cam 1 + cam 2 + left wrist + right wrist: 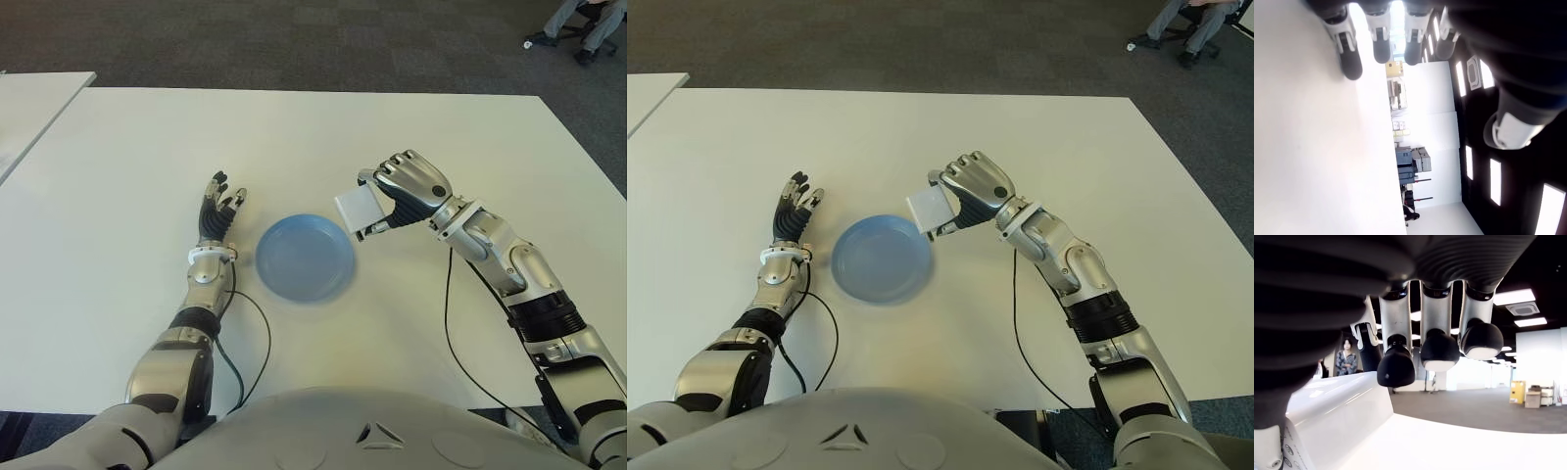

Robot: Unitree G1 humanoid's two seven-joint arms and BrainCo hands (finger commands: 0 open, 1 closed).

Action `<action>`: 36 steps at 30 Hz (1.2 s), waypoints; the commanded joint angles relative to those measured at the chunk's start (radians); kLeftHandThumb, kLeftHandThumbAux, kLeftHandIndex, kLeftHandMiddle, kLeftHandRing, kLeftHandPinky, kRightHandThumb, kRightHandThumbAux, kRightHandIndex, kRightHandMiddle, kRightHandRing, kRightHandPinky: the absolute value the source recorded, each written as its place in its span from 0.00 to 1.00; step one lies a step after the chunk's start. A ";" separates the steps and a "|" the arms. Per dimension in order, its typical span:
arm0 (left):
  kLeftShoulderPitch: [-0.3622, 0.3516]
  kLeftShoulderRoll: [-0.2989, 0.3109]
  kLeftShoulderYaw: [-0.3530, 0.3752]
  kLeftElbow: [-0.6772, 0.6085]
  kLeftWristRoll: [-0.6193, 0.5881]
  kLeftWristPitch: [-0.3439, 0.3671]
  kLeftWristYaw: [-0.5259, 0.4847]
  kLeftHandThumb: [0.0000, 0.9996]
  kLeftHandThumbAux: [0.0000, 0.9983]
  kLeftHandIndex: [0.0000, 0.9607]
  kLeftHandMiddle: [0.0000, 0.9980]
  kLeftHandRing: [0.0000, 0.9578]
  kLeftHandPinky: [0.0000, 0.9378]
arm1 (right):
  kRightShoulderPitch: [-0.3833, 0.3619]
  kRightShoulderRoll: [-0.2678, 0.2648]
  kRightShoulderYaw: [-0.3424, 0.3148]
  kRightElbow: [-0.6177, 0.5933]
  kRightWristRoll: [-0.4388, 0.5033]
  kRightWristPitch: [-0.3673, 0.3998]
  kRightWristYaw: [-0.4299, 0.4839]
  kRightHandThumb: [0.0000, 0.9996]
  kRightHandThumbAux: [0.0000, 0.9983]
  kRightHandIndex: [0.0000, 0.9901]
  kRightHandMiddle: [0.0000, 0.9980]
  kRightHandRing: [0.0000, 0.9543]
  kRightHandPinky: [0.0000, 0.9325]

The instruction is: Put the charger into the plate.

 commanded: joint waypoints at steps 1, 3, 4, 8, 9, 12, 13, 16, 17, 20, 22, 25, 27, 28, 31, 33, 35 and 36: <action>0.074 -0.042 0.008 0.054 -0.011 0.051 0.005 0.00 0.59 0.03 0.10 0.10 0.12 | -0.018 0.030 0.019 0.033 0.003 0.017 0.012 0.74 0.71 0.45 0.86 0.91 0.94; 0.076 -0.045 0.011 0.052 -0.009 0.049 0.007 0.00 0.59 0.03 0.10 0.10 0.12 | -0.023 0.038 0.025 0.046 -0.001 0.017 0.009 0.74 0.71 0.45 0.86 0.91 0.94; 0.076 -0.046 0.012 0.051 -0.007 0.049 0.008 0.00 0.59 0.03 0.10 0.10 0.12 | -0.025 0.040 0.026 0.050 -0.002 0.017 0.008 0.74 0.71 0.45 0.86 0.91 0.94; 0.078 -0.048 0.016 0.045 -0.003 0.046 0.017 0.00 0.58 0.04 0.10 0.10 0.12 | -0.033 0.058 0.041 0.074 -0.006 0.023 0.008 0.74 0.71 0.45 0.86 0.90 0.94; 0.078 -0.048 0.017 0.044 -0.003 0.045 0.018 0.00 0.58 0.04 0.10 0.10 0.11 | -0.035 0.062 0.045 0.079 -0.008 0.025 0.008 0.74 0.71 0.45 0.86 0.90 0.94; 0.079 -0.049 0.017 0.040 -0.003 0.045 0.019 0.00 0.58 0.04 0.10 0.10 0.11 | -0.039 0.072 0.053 0.091 -0.013 0.030 0.008 0.74 0.71 0.45 0.86 0.91 0.94; 0.080 -0.050 0.017 0.038 -0.003 0.045 0.020 0.00 0.58 0.04 0.10 0.10 0.11 | -0.040 0.073 0.055 0.093 -0.013 0.031 0.007 0.74 0.71 0.45 0.86 0.91 0.94; 0.080 -0.051 0.018 0.035 -0.005 0.045 0.018 0.00 0.57 0.04 0.10 0.10 0.11 | -0.043 0.083 0.065 0.105 -0.019 0.035 0.005 0.74 0.71 0.45 0.86 0.91 0.94; 0.081 -0.052 0.018 0.034 -0.005 0.046 0.018 0.00 0.57 0.04 0.10 0.10 0.11 | -0.043 0.086 0.068 0.108 -0.020 0.036 0.005 0.74 0.71 0.45 0.86 0.90 0.94; 0.081 -0.054 0.018 0.030 -0.007 0.046 0.014 0.00 0.57 0.04 0.10 0.10 0.12 | -0.046 0.098 0.081 0.121 -0.019 0.042 0.014 0.74 0.71 0.45 0.86 0.90 0.94; 0.083 -0.056 0.017 0.026 -0.007 0.045 0.013 0.00 0.58 0.04 0.10 0.10 0.12 | -0.047 0.103 0.089 0.124 -0.016 0.046 0.026 0.74 0.71 0.45 0.86 0.90 0.94; 0.086 -0.059 0.016 0.020 -0.006 0.042 0.011 0.00 0.58 0.04 0.10 0.10 0.12 | -0.048 0.109 0.096 0.125 -0.014 0.051 0.038 0.74 0.71 0.45 0.86 0.90 0.94; 0.089 -0.061 0.014 0.014 -0.005 0.038 0.009 0.00 0.58 0.04 0.10 0.10 0.12 | -0.049 0.116 0.104 0.127 -0.017 0.057 0.043 0.74 0.71 0.45 0.86 0.90 0.94; 0.091 -0.062 0.013 0.011 -0.005 0.036 0.007 0.00 0.58 0.04 0.10 0.10 0.12 | -0.049 0.121 0.109 0.130 -0.021 0.061 0.043 0.74 0.71 0.45 0.86 0.90 0.94; 0.094 -0.063 0.011 0.005 -0.003 0.034 0.003 0.00 0.58 0.04 0.10 0.10 0.12 | -0.051 0.133 0.120 0.139 -0.030 0.071 0.040 0.74 0.71 0.45 0.85 0.90 0.94; 0.097 -0.062 0.009 0.002 -0.002 0.035 0.001 0.00 0.58 0.04 0.10 0.10 0.11 | -0.051 0.144 0.129 0.150 -0.038 0.079 0.033 0.74 0.71 0.45 0.85 0.90 0.94; 0.100 -0.062 0.007 -0.002 0.001 0.036 0.001 0.00 0.58 0.04 0.10 0.10 0.12 | -0.052 0.151 0.135 0.156 -0.041 0.084 0.029 0.74 0.71 0.45 0.85 0.90 0.94; 0.103 -0.062 0.005 -0.006 0.003 0.034 0.001 0.00 0.58 0.04 0.10 0.10 0.12 | -0.051 0.156 0.137 0.159 -0.041 0.086 0.027 0.74 0.71 0.45 0.85 0.90 0.94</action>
